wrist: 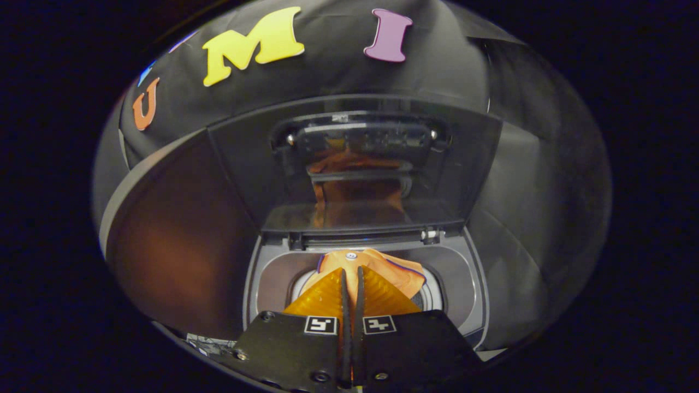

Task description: Put the clothes into the washing machine and then close the washing machine lid.

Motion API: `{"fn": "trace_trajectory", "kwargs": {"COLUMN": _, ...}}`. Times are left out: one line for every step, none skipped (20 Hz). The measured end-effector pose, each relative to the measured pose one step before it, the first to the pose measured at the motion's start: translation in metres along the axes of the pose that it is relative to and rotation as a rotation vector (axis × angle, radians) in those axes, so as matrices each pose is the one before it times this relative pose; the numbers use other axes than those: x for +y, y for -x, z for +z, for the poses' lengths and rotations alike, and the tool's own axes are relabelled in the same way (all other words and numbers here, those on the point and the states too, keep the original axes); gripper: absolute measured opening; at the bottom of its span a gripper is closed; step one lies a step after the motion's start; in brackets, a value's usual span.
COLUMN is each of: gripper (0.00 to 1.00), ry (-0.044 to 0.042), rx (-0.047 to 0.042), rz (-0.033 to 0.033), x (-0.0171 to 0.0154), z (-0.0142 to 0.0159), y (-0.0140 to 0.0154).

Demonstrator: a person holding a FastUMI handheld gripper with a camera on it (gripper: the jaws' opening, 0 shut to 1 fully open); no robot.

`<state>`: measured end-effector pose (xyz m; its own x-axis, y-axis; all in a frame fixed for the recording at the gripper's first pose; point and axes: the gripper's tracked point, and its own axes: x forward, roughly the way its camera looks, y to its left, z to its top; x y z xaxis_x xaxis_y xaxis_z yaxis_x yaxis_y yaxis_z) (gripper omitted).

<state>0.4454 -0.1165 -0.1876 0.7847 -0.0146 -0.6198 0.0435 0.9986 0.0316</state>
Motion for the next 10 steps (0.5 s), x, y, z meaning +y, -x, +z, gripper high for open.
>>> {"fn": "trace_trajectory", "kwargs": {"gripper": 0.05, "ry": 0.00296, "rx": 0.01485, "rz": -0.00969, "x": -0.00267, "z": -0.00518, "y": -0.00846}}
{"fn": "trace_trajectory", "kwargs": {"gripper": 0.04, "ry": -0.00002, "rx": 0.00796, "rz": -0.00228, "x": -0.00045, "z": -0.00528, "y": -0.00723}}
{"fn": "trace_trajectory", "kwargs": {"gripper": 0.04, "ry": -0.00127, "rx": 0.00833, "rz": 0.00022, "x": 0.00033, "z": -0.00452, "y": -0.00921}}
{"fn": "trace_trajectory", "kwargs": {"gripper": 0.04, "ry": -0.00501, "rx": 0.00580, "rz": -0.00662, "x": -0.00167, "z": -0.00450, "y": -0.00701}}
{"fn": "trace_trajectory", "kwargs": {"gripper": 0.05, "ry": -0.00305, "rx": 0.01850, "rz": -0.00845, "x": -0.00066, "z": -0.00630, "y": -0.00684}}
{"fn": "trace_trajectory", "kwargs": {"gripper": 0.04, "ry": -0.00853, "rx": 0.02060, "rz": -0.00193, "x": 0.00024, "z": -0.00703, "y": -0.00413}}
{"fn": "trace_trajectory", "kwargs": {"gripper": 0.05, "ry": -0.00209, "rx": 0.01455, "rz": 0.00179, "x": 0.00144, "z": -0.00486, "y": -0.00566}}
{"fn": "trace_trajectory", "kwargs": {"gripper": 0.05, "ry": 0.00300, "rx": 0.01643, "rz": -0.00993, "x": -0.00187, "z": -0.00454, "y": -0.00573}}
{"fn": "trace_trajectory", "kwargs": {"gripper": 0.05, "ry": 0.00282, "rx": 0.01439, "rz": -0.00567, "x": -0.00009, "z": -0.00534, "y": -0.00486}}
{"fn": "trace_trajectory", "kwargs": {"gripper": 0.04, "ry": 0.00225, "rx": 0.01291, "rz": -0.00383, "x": 0.00053, "z": -0.00449, "y": -0.00258}}
